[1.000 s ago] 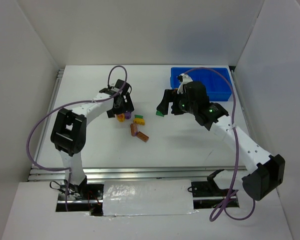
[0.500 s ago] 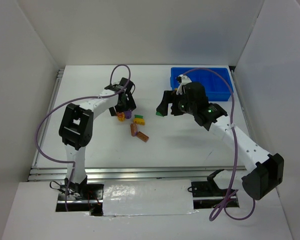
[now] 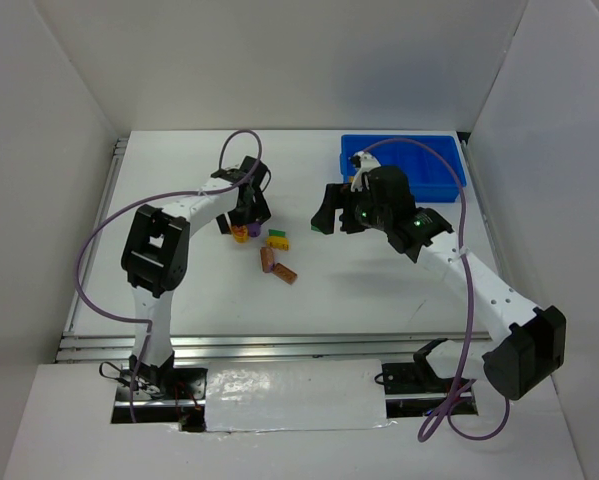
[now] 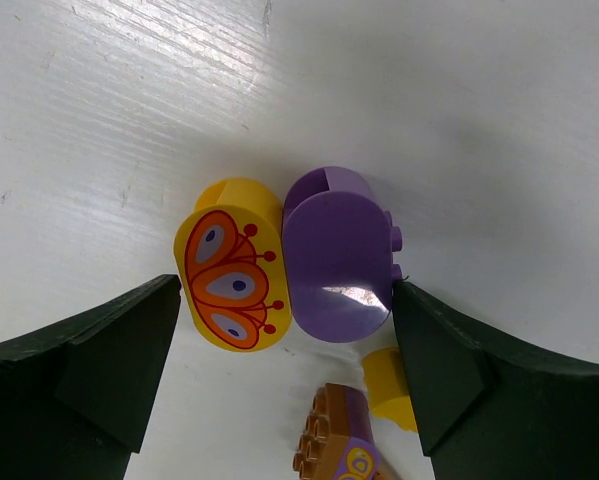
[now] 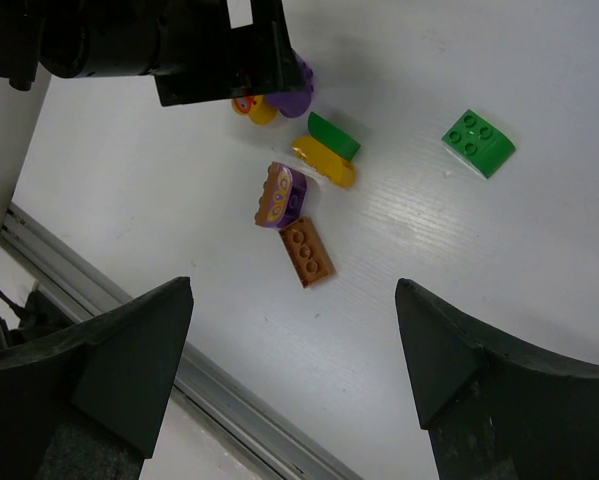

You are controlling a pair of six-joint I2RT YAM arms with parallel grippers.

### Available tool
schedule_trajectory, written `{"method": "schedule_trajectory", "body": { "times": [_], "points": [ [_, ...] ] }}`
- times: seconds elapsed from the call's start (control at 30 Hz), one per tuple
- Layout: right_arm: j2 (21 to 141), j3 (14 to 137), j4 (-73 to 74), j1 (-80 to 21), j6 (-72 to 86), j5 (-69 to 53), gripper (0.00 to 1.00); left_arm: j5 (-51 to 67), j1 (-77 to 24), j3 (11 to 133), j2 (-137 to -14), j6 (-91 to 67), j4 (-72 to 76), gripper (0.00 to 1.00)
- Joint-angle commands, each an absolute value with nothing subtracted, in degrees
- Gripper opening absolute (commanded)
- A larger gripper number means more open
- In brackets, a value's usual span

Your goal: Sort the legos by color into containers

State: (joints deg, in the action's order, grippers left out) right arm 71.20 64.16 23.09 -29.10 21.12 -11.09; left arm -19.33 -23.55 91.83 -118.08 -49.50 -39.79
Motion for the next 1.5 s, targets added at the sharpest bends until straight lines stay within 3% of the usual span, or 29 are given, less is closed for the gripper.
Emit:
{"method": "schedule_trajectory", "body": {
  "times": [0.0,0.4,0.53,1.0,1.1,1.13,1.27,1.3,1.47],
  "points": [
    [70.9,63.9,20.5,-29.4,20.2,-11.9,0.89,-20.7,-23.8,93.2,-119.2,-49.4,-41.8,1.00],
    [71.5,63.5,20.0,-29.4,20.3,-13.2,0.89,-20.0,-23.8,89.0,-122.2,-49.6,-38.3,0.96],
    [71.8,63.5,19.7,-29.4,20.4,-13.3,0.89,-20.0,-23.9,87.2,-120.2,-49.7,-37.4,1.00],
    [72.7,63.4,19.2,-29.4,20.5,-14.0,0.89,-22.0,-24.0,87.7,-119.7,-49.0,-39.1,0.98],
    [72.7,63.3,19.3,-29.4,20.4,-13.8,0.89,-21.1,-24.1,86.1,-119.6,-49.0,-37.4,0.83],
    [72.5,63.3,19.2,-29.4,20.4,-13.8,0.89,-21.0,-24.1,85.8,-119.4,-49.0,-37.1,0.71],
    [72.8,63.2,19.1,-29.4,20.4,-14.0,0.89,-20.5,-24.0,85.0,-118.2,-49.0,-36.6,0.48],
    [72.9,63.2,19.0,-29.4,20.4,-14.0,0.89,-20.3,-24.1,84.9,-118.0,-49.0,-36.6,0.38],
    [73.3,62.9,18.4,-29.4,20.7,-14.2,0.89,-20.0,-24.1,83.2,-113.4,-49.8,-36.3,0.17]
  ]
}}
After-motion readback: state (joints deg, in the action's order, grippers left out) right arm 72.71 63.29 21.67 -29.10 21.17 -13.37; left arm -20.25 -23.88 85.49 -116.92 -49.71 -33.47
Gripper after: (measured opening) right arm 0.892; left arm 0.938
